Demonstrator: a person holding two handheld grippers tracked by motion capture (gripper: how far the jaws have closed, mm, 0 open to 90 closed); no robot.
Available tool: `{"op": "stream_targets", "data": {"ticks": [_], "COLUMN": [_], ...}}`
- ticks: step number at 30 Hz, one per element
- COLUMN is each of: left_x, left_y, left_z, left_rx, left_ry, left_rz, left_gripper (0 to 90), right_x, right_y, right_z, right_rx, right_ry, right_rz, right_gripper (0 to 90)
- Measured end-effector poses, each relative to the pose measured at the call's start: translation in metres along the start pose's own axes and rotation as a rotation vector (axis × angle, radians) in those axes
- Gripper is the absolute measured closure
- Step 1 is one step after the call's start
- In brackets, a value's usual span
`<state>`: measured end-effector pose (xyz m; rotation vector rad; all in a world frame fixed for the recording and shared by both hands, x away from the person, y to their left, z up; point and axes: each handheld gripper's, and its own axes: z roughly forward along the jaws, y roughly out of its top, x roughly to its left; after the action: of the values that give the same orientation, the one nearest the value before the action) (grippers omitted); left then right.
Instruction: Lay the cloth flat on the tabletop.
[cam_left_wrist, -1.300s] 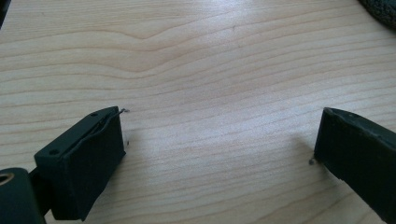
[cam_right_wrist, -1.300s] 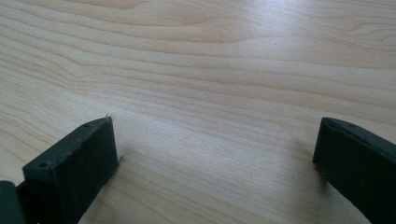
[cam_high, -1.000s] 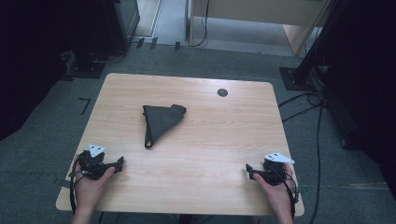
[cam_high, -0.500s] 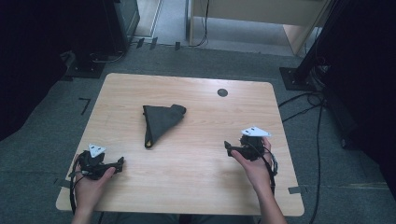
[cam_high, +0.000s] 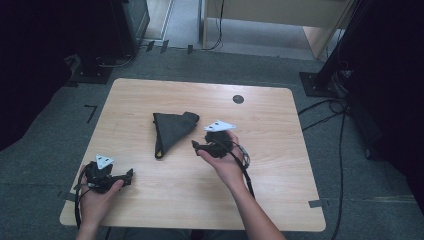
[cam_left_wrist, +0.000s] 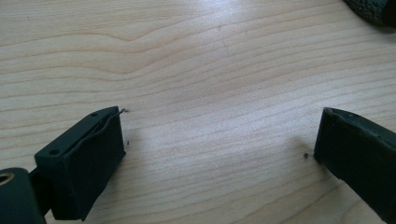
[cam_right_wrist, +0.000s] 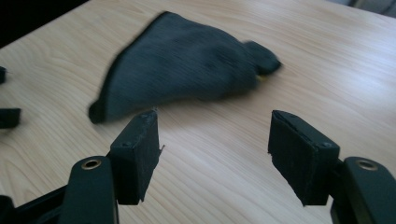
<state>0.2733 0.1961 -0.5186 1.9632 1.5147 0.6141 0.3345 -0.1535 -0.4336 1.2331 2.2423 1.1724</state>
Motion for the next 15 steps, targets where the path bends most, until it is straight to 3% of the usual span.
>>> {"op": "stream_targets", "data": {"ticks": [4, 9, 10, 12, 13, 14, 15], "left_x": [0.000, 0.000, 0.000, 0.000, 0.000, 0.000, 0.000], "left_y": [0.000, 0.000, 0.000, 0.000, 0.000, 0.000, 0.000], "left_z": [0.000, 0.000, 0.000, 0.000, 0.000, 0.000, 0.000], "left_rx": [-0.001, -0.002, 0.000, -0.001, -0.001, 0.001, 0.000], "left_ry": [-0.003, -0.004, -0.003, -0.003, -0.003, -0.005, -0.006], "left_rz": [0.001, 0.002, 0.002, 0.001, 0.001, 0.004, 0.004], "left_gripper": [1.1, 1.1, 1.1, 1.1, 1.1, 1.1, 1.1], "right_x": [0.023, 0.043, 0.053, 0.059, 0.059, 0.065, 0.066], "right_y": [0.014, 0.024, 0.027, 0.028, 0.028, 0.028, 0.027], "right_z": [0.022, 0.046, 0.062, 0.075, 0.075, 0.090, 0.095], "right_rx": [0.004, 0.009, 0.021, 0.041, 0.041, 0.064, 0.075], "right_ry": [0.023, 0.057, 0.046, 0.026, 0.026, -0.017, -0.033], "right_rz": [-0.030, -0.021, -0.001, 0.027, 0.027, 0.031, 0.026], "right_gripper": [37.7, 39.4, 33.8, 24.6, 24.6, 24.4, 25.7]}}
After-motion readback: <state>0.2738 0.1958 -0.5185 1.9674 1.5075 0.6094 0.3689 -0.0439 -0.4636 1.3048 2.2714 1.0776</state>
